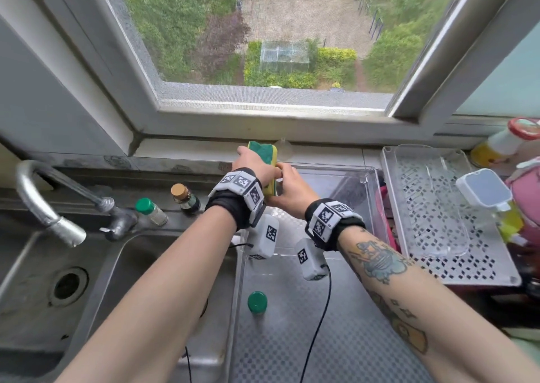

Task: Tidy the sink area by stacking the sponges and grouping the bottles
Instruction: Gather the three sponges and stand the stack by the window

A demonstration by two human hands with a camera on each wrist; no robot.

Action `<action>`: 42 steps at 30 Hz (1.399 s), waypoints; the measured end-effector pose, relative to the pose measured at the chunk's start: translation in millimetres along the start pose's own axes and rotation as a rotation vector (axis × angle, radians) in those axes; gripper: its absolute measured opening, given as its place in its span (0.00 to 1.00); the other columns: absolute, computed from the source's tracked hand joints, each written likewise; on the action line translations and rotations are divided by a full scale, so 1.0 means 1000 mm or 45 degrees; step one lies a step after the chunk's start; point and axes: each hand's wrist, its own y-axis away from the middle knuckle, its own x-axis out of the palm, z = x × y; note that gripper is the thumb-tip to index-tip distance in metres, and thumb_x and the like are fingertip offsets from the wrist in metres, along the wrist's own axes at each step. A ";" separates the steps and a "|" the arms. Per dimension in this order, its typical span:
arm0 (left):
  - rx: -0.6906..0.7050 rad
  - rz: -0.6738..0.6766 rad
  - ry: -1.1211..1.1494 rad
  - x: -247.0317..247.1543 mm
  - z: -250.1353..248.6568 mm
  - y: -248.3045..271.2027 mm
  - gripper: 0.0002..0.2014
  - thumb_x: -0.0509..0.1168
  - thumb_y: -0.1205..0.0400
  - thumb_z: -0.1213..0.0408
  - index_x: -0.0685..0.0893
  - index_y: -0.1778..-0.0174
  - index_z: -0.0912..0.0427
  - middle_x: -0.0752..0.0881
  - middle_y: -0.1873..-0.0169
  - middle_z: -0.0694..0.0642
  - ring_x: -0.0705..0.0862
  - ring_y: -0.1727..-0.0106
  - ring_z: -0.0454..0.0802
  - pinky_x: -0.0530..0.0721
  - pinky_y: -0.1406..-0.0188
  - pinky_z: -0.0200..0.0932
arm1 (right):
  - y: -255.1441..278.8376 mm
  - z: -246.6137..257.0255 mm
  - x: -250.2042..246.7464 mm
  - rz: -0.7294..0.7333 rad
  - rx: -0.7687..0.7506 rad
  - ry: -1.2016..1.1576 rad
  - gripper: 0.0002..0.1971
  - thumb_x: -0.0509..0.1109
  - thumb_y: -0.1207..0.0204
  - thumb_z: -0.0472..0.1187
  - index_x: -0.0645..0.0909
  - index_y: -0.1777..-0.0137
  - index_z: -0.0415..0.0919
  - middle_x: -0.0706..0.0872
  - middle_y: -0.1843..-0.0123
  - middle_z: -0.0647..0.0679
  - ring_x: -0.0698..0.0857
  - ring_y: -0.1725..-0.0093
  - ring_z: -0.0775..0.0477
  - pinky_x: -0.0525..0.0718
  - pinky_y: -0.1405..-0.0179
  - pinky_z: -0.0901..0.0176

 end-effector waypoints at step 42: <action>0.110 -0.045 0.049 -0.083 0.167 0.029 0.35 0.64 0.22 0.42 0.67 0.26 0.62 0.79 0.31 0.65 0.77 0.31 0.65 0.73 0.33 0.53 | 0.094 0.047 0.060 -0.635 0.155 0.256 0.24 0.71 0.29 0.37 0.71 0.33 0.39 0.78 0.41 0.43 0.78 0.43 0.44 0.80 0.38 0.47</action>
